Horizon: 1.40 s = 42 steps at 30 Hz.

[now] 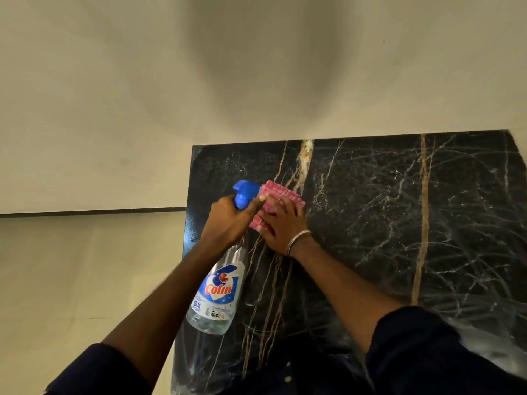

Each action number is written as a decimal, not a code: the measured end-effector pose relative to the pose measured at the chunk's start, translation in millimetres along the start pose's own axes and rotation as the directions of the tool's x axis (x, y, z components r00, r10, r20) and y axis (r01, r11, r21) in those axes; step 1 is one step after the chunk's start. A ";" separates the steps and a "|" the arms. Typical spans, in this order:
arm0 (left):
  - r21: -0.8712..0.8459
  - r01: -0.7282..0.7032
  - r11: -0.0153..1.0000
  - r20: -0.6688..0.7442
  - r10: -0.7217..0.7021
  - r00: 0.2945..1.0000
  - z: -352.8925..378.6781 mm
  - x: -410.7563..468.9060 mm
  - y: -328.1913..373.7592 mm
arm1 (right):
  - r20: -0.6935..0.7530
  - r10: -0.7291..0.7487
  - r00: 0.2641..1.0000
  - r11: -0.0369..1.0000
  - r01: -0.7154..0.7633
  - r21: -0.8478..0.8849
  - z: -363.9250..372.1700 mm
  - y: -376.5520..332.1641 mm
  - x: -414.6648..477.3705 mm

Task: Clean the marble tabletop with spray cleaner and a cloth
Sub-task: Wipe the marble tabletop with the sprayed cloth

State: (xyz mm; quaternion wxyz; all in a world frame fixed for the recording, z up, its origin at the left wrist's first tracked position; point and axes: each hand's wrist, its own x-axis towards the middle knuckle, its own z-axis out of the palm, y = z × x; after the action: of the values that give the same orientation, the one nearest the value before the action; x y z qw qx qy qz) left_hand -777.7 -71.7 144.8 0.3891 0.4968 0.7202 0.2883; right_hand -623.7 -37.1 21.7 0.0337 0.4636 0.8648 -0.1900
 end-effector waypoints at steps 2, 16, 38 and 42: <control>0.000 0.008 1.000 0.004 -0.008 1.000 -0.9 11.1 -4.0 | -0.061 -0.132 0.989 0.988 0.126 -0.094 2.4 -9.4 2.8; -0.040 -0.016 0.999 0.065 0.018 0.998 1.0 73.1 -5.0 | -0.191 0.588 0.786 0.807 -0.584 0.083 -8.1 30.9 73.4; 0.054 0.019 0.998 0.034 -0.020 0.999 -23.0 102.4 -17.4 | -0.170 0.707 0.686 0.706 -0.698 0.118 -29.9 71.1 98.5; 0.062 0.026 0.998 0.033 -0.028 0.999 -20.2 98.0 -16.4 | -0.111 0.424 0.899 0.902 -0.431 -0.040 -18.7 30.7 102.3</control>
State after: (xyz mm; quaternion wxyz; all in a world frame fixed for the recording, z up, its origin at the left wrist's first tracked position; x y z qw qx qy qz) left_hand -822.8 14.2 115.5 0.3896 0.5035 0.7287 0.2524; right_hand -654.6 65.6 5.9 0.0463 0.6496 0.7481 -0.1269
